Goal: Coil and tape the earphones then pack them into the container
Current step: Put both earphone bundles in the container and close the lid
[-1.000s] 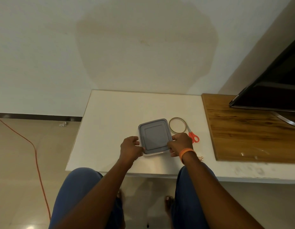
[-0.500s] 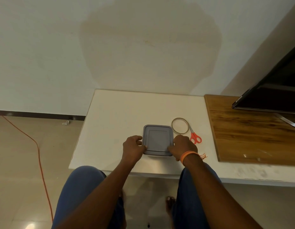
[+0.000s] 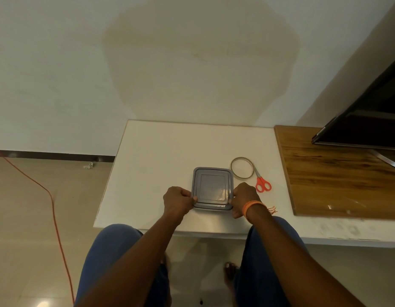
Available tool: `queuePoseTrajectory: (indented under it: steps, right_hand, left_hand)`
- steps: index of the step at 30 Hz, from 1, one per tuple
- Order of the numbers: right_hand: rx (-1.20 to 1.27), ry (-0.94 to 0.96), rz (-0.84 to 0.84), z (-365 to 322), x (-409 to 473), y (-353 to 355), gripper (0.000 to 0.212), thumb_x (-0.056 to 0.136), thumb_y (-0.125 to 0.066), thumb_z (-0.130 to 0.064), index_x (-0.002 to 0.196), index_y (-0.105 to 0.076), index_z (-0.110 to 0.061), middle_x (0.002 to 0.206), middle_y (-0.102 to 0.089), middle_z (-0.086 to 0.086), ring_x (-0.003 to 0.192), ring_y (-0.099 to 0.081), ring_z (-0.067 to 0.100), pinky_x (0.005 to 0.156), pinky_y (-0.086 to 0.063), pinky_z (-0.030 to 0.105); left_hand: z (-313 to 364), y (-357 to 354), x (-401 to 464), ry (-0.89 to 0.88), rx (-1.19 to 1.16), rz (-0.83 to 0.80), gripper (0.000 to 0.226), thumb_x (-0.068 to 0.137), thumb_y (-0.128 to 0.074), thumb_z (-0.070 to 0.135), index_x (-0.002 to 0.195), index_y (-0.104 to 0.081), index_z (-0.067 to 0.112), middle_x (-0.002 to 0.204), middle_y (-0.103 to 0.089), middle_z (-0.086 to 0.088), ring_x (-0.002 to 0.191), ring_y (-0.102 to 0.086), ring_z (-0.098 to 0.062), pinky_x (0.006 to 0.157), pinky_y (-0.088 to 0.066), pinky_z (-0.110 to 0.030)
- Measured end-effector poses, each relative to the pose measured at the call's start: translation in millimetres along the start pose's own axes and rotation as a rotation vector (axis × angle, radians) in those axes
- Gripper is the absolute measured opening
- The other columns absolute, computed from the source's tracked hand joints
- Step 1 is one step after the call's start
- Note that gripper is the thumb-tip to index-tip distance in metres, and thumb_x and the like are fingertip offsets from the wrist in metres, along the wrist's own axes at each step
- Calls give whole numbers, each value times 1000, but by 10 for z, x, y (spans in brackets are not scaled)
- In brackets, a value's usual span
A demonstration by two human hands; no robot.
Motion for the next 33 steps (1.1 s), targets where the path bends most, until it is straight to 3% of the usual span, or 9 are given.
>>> queuePoseTrajectory:
  steps: [2,5,7,11,16,20,23,27,33]
  right_hand:
    - [38,-9,-9,20,23,-2,25,68,-82,-9,87,-64,-6,78,-64,3,77,-63,14,49,-44,18]
    - [174,-11,-43,66,72,-23,27,71,-79,-7,95,-69,0,89,-74,14,83,-72,27,75,-61,38]
    - [306,-21,-60,90,42,-1,22,76,-74,-6,94,-69,4,84,-73,18,78,-72,31,74,-61,46]
    - [582,-66,53,91,68,154,15,79,-69,-14,84,-67,0,77,-64,12,72,-62,26,63,-60,39]
    - [884,91,175,-93,194,211,32,88,-68,-35,94,-67,-4,87,-66,10,80,-60,22,72,-57,41]
    - [1048,126,39,-192,259,132,31,88,-68,-42,101,-61,-16,102,-67,6,91,-60,21,75,-53,40]
    - [1097,237,64,-228,264,226,23,90,-67,-35,99,-59,-15,100,-66,5,93,-60,21,73,-49,34]
    - [1099,366,103,-251,214,366,12,92,-64,-24,94,-57,-14,94,-64,0,92,-59,19,79,-49,33]
    - [1132,372,-8,-304,149,306,9,93,-62,-21,91,-56,-14,96,-63,7,88,-59,19,72,-50,31]
  left_hand:
    - [10,-22,15,2,26,-13,19,80,-78,5,64,-69,4,73,-69,-15,75,-72,-31,75,-62,-42]
    - [34,-35,-6,-22,76,-17,23,83,-76,8,61,-68,4,68,-68,-16,74,-73,-33,72,-62,-39]
    - [13,-28,-8,0,63,-48,29,83,-76,7,56,-66,6,65,-66,-15,74,-72,-33,75,-62,-40]
    - [-160,-18,-13,158,-135,-103,33,80,-76,-4,52,-59,1,65,-60,-13,69,-68,-28,84,-59,-44]
    - [-242,-35,-82,150,-157,-129,39,80,-74,-7,48,-56,4,62,-56,-11,64,-66,-24,78,-60,-38]
    - [-181,-54,-106,106,-163,-153,23,79,-74,-8,68,-57,2,71,-61,-13,69,-68,-25,76,-61,-41]
    - [-60,-85,-116,29,-101,-210,34,73,-79,-6,92,-52,5,82,-62,-10,76,-66,-24,78,-60,-47]
    - [236,-8,-133,-142,-205,-176,51,80,-80,28,119,-48,17,115,-57,3,100,-60,-13,72,-57,-30]
    - [299,92,-122,-102,-564,-73,24,94,-64,29,115,-66,18,114,-68,-2,108,-63,-21,79,-60,-43]
Point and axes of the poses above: each hand's wrist, its own x-axis towards the middle knuckle, its own y-axis out of the back of the hand, z = x × y, the point moved 7 cm from there along x, towards the middle knuckle
